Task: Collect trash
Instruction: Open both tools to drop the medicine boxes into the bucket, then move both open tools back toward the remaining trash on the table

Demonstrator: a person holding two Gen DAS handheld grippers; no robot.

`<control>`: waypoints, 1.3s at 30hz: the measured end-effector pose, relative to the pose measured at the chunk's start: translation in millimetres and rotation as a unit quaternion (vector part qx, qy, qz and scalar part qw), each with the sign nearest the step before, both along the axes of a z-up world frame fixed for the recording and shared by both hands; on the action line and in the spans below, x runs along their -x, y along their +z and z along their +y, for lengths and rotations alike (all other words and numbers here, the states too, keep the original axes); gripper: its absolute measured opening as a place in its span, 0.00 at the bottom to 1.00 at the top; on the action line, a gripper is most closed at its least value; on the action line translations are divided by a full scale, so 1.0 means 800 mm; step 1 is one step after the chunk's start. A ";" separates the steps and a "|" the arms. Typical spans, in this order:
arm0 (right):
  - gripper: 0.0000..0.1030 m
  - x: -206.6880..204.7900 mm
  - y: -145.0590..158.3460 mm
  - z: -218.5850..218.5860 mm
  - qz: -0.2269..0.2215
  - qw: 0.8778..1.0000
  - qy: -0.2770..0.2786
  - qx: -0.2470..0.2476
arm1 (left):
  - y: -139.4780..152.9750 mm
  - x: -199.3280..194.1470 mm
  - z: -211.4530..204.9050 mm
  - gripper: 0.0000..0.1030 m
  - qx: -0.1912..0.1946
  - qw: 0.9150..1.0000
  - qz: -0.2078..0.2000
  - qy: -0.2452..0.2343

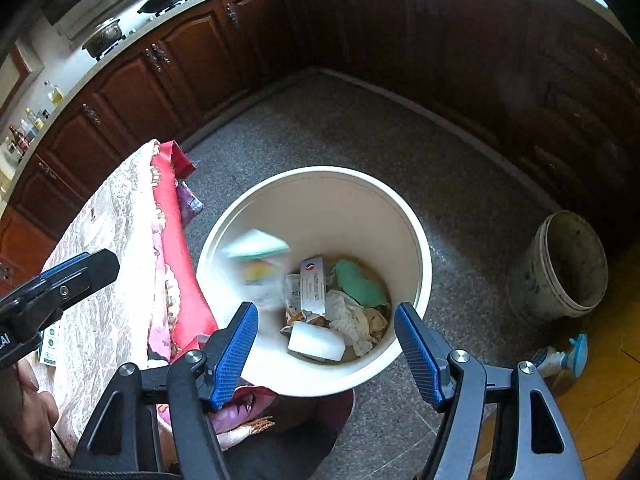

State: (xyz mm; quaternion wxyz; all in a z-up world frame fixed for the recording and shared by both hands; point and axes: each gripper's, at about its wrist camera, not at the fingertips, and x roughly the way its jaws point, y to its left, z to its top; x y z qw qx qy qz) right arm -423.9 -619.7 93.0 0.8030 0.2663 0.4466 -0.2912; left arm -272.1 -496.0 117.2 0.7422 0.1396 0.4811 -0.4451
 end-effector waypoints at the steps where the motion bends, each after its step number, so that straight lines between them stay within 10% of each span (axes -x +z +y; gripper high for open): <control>1: 0.67 0.000 0.001 0.001 0.000 1.000 0.002 0.001 | 0.000 0.000 0.001 0.64 0.000 1.000 0.000 0.000; 39: 0.73 -0.077 0.049 0.127 -0.028 0.994 0.097 0.037 | 0.034 -0.058 0.188 0.64 0.012 0.988 -0.067 0.141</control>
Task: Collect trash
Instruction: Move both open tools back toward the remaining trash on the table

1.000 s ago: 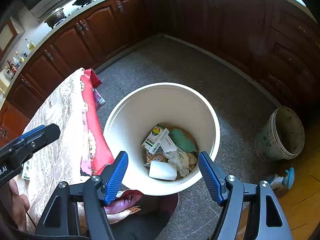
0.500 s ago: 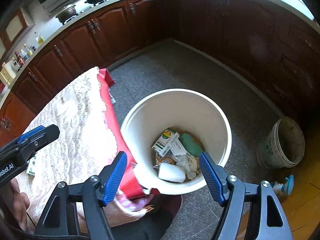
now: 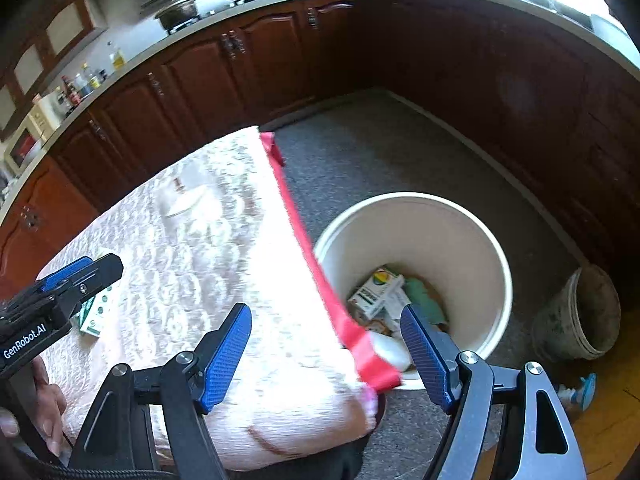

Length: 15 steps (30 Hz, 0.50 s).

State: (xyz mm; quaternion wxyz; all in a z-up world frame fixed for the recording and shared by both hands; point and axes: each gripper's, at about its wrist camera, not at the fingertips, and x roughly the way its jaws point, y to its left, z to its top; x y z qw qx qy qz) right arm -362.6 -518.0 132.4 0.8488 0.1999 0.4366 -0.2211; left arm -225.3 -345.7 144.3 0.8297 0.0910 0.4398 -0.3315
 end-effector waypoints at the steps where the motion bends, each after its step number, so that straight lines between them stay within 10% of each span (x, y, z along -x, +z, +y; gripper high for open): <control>1: 0.73 -0.004 0.000 0.006 0.000 1.000 0.005 -0.001 | 0.000 -0.001 0.009 0.64 0.000 1.000 0.001 0.006; 15: 0.74 -0.068 -0.015 0.090 0.006 0.996 0.086 -0.018 | -0.021 -0.036 0.125 0.64 -0.015 0.997 0.015 0.077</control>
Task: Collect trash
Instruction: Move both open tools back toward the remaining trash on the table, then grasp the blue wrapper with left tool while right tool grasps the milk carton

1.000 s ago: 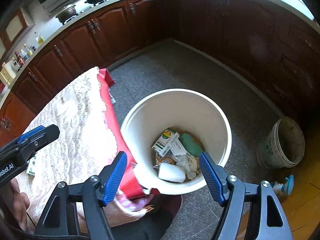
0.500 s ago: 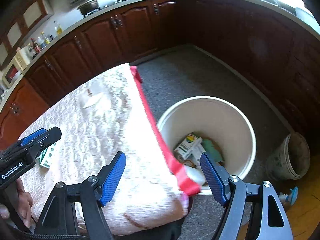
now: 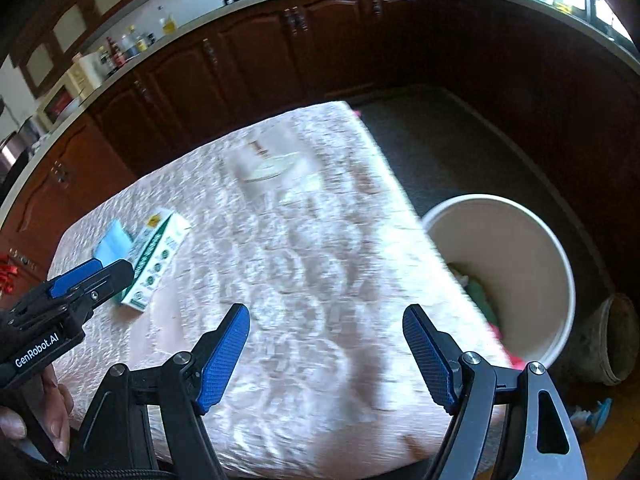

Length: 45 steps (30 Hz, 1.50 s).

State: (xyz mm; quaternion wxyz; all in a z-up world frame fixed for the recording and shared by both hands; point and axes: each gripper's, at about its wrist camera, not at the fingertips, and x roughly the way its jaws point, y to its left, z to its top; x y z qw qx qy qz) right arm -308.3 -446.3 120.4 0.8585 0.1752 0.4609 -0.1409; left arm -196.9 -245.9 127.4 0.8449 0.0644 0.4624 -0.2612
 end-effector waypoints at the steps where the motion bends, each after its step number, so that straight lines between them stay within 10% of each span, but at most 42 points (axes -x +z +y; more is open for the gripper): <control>1: 0.74 -0.005 -0.001 0.006 0.001 1.000 0.006 -0.002 | -0.002 -0.005 0.013 0.64 -0.001 1.000 0.002 0.009; 21: 0.75 -0.056 -0.022 0.057 0.028 0.998 0.060 -0.008 | -0.079 -0.132 0.176 0.64 -0.076 0.978 0.044 0.188; 45: 0.75 -0.097 -0.052 0.069 0.056 0.995 0.079 -0.031 | -0.048 -0.180 0.151 0.64 -0.024 0.990 0.042 0.131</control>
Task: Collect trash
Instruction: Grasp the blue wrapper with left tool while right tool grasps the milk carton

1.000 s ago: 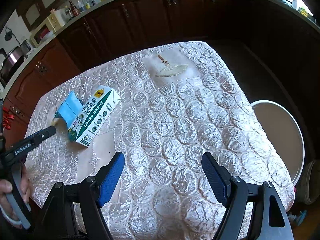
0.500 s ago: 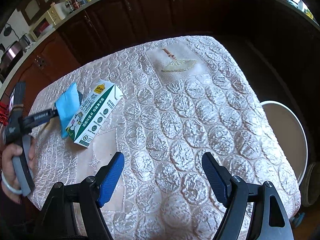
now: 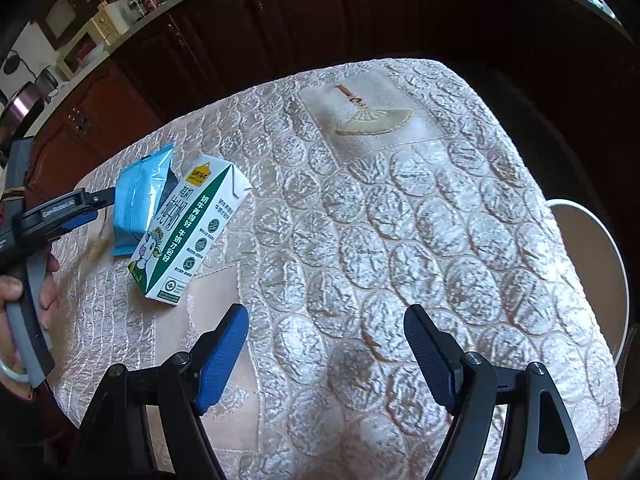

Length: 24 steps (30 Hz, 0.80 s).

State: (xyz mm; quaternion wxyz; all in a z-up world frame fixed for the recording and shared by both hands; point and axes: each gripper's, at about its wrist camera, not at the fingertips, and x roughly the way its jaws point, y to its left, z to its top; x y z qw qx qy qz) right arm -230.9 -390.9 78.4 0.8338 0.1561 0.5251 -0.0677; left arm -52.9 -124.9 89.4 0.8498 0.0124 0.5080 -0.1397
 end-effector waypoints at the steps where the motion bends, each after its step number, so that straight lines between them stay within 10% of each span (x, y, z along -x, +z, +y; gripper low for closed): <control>1: 0.75 -0.001 -0.001 0.001 0.000 1.000 0.001 -0.001 | 0.002 0.002 -0.001 0.64 0.000 1.000 -0.003 -0.002; 13: 0.76 0.001 0.001 -0.001 -0.002 1.000 -0.006 -0.006 | 0.013 0.016 -0.016 0.77 0.056 0.998 0.006 -0.026; 24: 0.76 0.005 0.005 0.003 -0.001 1.000 -0.004 -0.013 | -0.047 -0.002 -0.082 0.69 -0.032 0.998 0.032 -0.045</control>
